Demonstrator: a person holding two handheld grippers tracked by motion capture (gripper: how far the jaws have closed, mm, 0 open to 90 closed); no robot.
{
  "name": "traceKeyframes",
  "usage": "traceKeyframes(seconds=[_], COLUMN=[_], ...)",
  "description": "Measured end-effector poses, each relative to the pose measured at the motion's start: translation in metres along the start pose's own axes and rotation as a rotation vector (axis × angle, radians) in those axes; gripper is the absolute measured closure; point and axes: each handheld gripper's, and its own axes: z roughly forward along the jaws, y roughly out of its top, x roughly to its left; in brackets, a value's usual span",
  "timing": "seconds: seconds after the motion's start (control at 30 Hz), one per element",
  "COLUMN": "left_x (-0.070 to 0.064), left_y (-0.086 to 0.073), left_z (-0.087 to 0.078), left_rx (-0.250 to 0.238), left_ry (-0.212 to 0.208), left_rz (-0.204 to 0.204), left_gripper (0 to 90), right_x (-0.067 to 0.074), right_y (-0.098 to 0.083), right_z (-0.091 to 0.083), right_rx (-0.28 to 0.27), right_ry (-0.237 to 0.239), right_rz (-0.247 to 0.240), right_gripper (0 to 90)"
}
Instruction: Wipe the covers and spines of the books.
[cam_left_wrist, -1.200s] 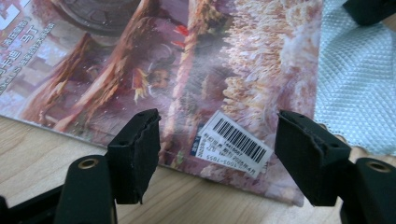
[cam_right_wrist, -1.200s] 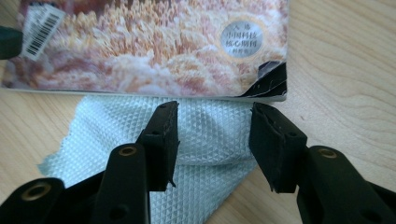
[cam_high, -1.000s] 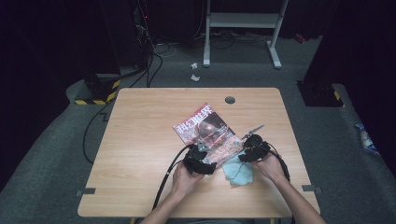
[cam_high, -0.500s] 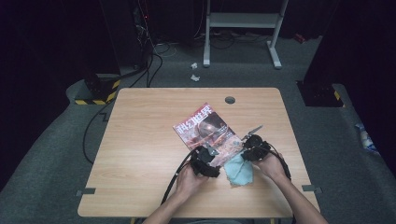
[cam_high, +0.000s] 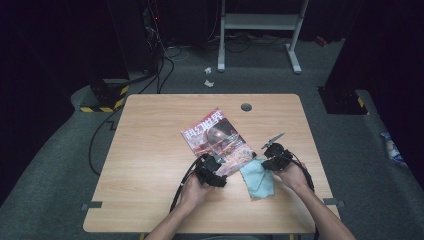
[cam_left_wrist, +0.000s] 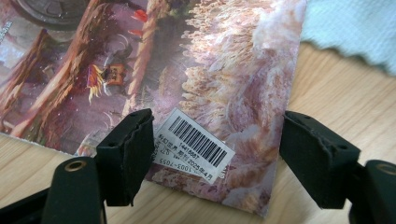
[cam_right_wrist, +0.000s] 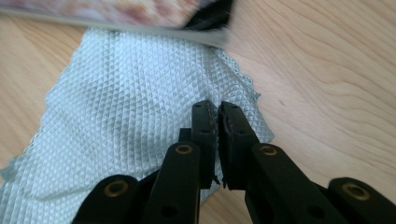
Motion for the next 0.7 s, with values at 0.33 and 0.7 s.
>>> traceKeyframes(seconds=[0.33, 0.7], left_x=[0.016, 0.036], left_y=[-0.011, -0.025], left_z=[-0.009, -0.018], left_rx=[0.022, 0.049], left_ry=[0.013, 0.053], left_rz=[-0.029, -0.069], left_gripper=[26.4, 25.3], right_x=[-0.023, -0.045], right_y=[-0.010, -0.014], right_z=[-0.006, -0.005], right_rx=[0.021, 0.008], right_ry=[-0.091, -0.184], right_rz=[0.040, 0.111], right_gripper=[85.1, 83.8])
